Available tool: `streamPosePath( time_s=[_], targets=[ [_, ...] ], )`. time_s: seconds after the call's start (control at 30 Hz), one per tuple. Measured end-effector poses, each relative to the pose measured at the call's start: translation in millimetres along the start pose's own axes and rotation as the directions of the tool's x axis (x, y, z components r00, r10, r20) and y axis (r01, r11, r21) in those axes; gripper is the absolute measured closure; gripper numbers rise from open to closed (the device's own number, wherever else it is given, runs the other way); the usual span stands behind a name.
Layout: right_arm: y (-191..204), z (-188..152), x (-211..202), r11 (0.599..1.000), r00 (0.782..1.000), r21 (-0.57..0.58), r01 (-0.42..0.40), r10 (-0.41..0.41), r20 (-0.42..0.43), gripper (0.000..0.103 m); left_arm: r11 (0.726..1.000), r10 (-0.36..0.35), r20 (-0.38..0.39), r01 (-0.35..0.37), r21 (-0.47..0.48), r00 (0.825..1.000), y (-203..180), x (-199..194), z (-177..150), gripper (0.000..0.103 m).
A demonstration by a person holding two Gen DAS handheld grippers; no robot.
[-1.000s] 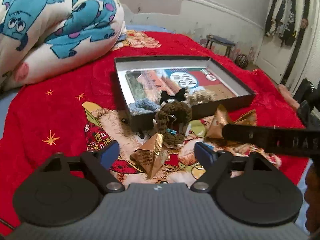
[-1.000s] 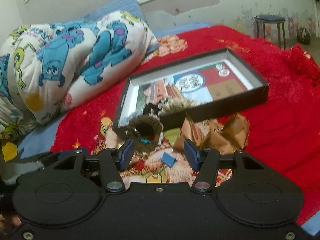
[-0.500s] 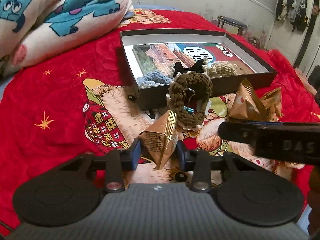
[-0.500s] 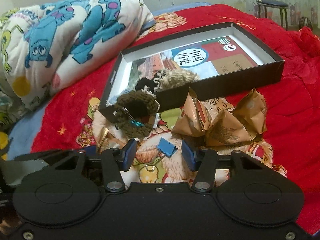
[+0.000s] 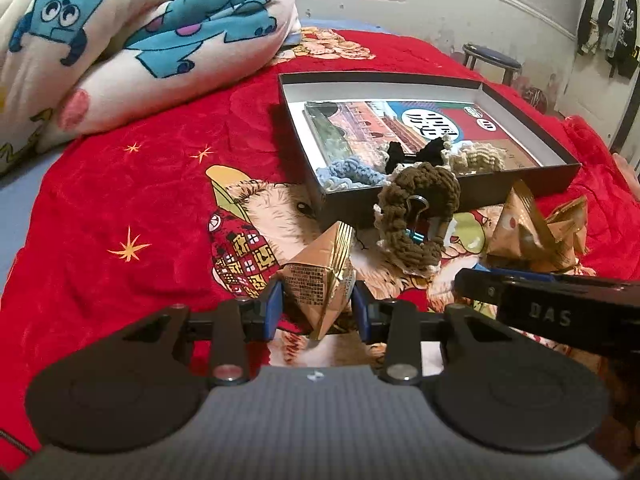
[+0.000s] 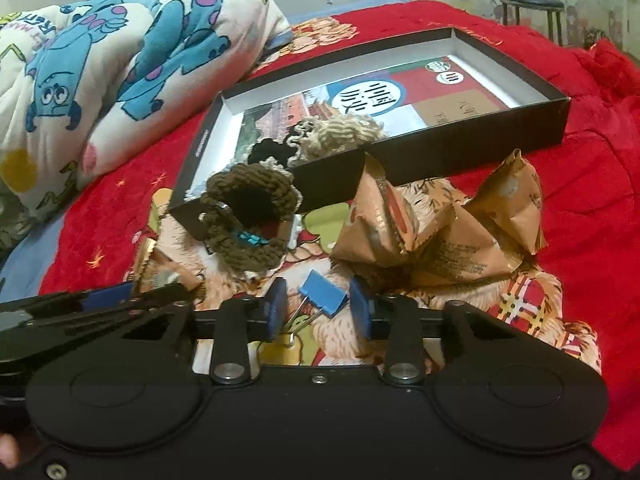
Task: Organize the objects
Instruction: 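Grasp the blue binder clip with the right tool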
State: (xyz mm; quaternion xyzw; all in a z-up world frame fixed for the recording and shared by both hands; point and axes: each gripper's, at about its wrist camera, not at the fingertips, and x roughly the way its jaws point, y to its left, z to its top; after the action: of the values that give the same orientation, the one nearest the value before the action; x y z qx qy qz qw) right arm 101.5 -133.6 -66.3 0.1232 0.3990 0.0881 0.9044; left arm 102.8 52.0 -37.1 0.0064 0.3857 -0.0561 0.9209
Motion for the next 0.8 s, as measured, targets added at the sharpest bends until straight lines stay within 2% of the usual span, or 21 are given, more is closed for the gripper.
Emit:
streamPosePath(
  time_s=[0.1, 0.47, 0.63, 0.8],
  targets=[
    [-0.2, -2.7, 2.1, 1.000, 1.000, -0.006, 0.009, -0.009, 0.013, 0.076, 1.000, -0.010, 0.001, 0.010, 0.008, 1.000, -1.7, -0.8, 0.0, 0.062],
    [-2.2, -3.8, -6.6, 0.999, 1.000, 0.037, -0.007, 0.006, 0.028, 0.077, 0.999, -0.041, 0.003, 0.041, -0.017, 0.999, -1.5, -5.1, 0.6, 0.062],
    [-0.9, -3.2, -16.6, 0.997, 0.998, 0.050, -0.057, 0.056, 0.033, 0.077, 0.998, -0.060, 0.016, 0.060, -0.034, 0.998, 0.8, -9.9, 1.3, 0.062],
    [6.2, 0.8, -31.2, 0.995, 0.994, 0.029, -0.096, 0.094, 0.050, 0.077, 0.997, -0.068, 0.066, 0.070, -0.034, 0.996, -0.1, -21.3, 2.3, 0.062]
  ],
)
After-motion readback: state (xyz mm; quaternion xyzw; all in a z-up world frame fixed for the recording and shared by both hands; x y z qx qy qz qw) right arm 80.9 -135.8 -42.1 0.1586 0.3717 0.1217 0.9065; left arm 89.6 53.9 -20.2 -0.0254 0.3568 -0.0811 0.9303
